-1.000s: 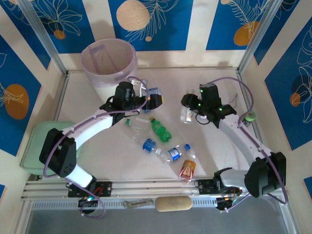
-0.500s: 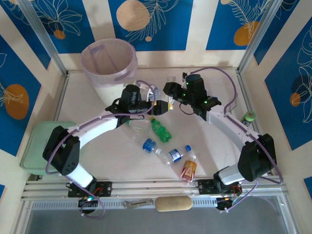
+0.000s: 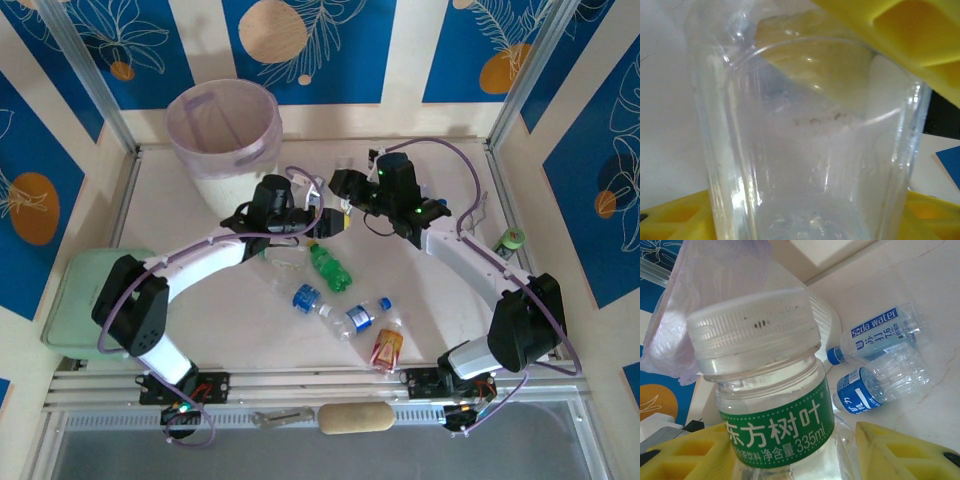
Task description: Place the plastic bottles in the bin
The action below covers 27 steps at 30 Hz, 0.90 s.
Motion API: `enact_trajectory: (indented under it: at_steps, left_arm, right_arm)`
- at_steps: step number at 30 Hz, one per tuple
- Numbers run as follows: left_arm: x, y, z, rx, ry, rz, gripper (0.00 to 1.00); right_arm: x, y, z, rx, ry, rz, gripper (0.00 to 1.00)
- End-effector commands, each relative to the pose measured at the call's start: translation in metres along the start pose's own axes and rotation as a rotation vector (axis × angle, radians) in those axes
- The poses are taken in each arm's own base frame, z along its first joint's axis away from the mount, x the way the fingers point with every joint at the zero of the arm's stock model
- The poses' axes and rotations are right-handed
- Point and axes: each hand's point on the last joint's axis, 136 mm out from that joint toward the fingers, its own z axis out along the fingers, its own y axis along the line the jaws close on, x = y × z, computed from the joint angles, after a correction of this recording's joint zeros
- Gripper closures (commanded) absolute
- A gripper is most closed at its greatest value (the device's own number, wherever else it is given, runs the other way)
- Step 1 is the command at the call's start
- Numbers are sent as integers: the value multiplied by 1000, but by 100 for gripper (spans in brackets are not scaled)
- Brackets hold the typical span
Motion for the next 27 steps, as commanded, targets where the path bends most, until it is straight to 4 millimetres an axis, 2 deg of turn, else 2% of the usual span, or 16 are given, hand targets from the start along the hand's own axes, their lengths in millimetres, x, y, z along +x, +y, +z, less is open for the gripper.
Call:
enact_trajectory:
  at_steps: [1,4,5,7,10,14,21,24,27]
  left_arm:
    - [-10,-15,2,52,-14,23,38]
    - [-11,-17,1,53,-19,26,40]
    - [-12,-16,1,52,-21,26,40]
    - [-12,-17,1,52,-23,28,41]
    - [-12,-16,1,49,-23,31,41]
    - [-12,-14,1,37,-22,31,41]
    - [-12,-1,0,-22,-19,18,40]
    - [-22,4,-7,-55,-41,35,40]
    - [-46,7,-22,-100,-72,88,40]
  right_arm:
    - [-9,20,-4,-62,-19,1,48]
    - [-9,20,-3,-60,-18,4,40]
    - [-10,20,-3,-61,-19,6,34]
    - [-11,22,-3,-69,-21,14,17]
    - [-15,24,-6,-80,-33,20,1]
    - [-27,20,-16,-82,-73,39,1]
    - [-50,4,-52,-111,-166,97,1]
    - [-54,-7,-65,-73,-197,94,1]
    - [-55,-18,-78,-46,-234,98,1]
